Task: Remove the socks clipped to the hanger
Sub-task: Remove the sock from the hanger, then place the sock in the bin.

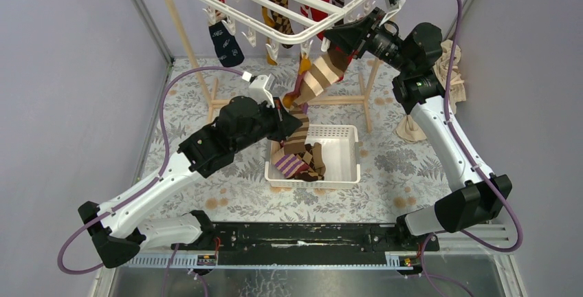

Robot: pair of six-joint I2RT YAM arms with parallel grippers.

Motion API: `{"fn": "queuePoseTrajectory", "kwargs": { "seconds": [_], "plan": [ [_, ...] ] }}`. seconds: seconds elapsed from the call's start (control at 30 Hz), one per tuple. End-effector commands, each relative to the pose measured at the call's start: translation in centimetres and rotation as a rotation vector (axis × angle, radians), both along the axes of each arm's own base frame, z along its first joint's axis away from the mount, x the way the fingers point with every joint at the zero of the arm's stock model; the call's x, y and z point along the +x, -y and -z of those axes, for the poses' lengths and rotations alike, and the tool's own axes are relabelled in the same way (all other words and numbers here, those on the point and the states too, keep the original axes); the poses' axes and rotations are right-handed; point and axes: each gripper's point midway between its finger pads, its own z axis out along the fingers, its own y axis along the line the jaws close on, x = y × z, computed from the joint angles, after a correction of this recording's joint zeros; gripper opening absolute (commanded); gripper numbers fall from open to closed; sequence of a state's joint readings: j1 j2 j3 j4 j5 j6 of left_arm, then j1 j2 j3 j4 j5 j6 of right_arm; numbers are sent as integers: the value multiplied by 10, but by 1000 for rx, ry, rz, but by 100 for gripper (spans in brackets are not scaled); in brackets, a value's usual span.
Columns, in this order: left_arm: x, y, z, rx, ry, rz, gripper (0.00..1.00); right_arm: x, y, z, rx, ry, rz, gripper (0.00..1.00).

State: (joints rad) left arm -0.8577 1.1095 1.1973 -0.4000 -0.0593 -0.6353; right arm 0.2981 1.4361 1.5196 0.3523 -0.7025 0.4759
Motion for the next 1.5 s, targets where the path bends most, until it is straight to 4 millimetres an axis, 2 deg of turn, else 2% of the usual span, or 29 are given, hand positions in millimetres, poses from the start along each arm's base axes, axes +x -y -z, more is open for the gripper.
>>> {"fn": "queuePoseTrajectory", "kwargs": {
  "seconds": [0.0, 0.07, 0.13, 0.27, 0.33, 0.43, 0.7, 1.0, 1.23, 1.47],
  "plan": [
    [0, 0, -3, -24, 8, 8, 0, -21, 5, -39, 34, 121, -20, 17],
    [0, 1, -3, -24, 6, 10, 0, -20, 6, -38, 34, 118, -15, 14],
    [-1, 1, -4, -31, 4, 14, 0, -20, 6, -37, 35, 113, -9, 17],
    [-5, 5, -3, -42, -8, 38, 0, -19, 7, -34, 30, 88, -6, 57],
    [-8, 8, -3, -54, -19, 56, 0, -20, 7, -30, 26, 78, -2, 67],
    [-15, 13, 4, -77, -47, 89, 0, -22, 11, -23, 17, 56, 17, 73],
    [-26, 20, 34, -109, -111, 100, 0, -31, 26, 12, -16, -23, 96, 78],
    [-25, 23, 78, -62, -126, 72, 0, -31, 44, 46, -43, -103, 167, 79],
    [-9, 30, 118, -28, -120, 26, 0, -27, 55, 63, -71, -144, 218, 79],
    [8, 55, 124, -46, -81, 47, 0, -8, 73, 73, -80, -192, 309, 79]
  ]
}}
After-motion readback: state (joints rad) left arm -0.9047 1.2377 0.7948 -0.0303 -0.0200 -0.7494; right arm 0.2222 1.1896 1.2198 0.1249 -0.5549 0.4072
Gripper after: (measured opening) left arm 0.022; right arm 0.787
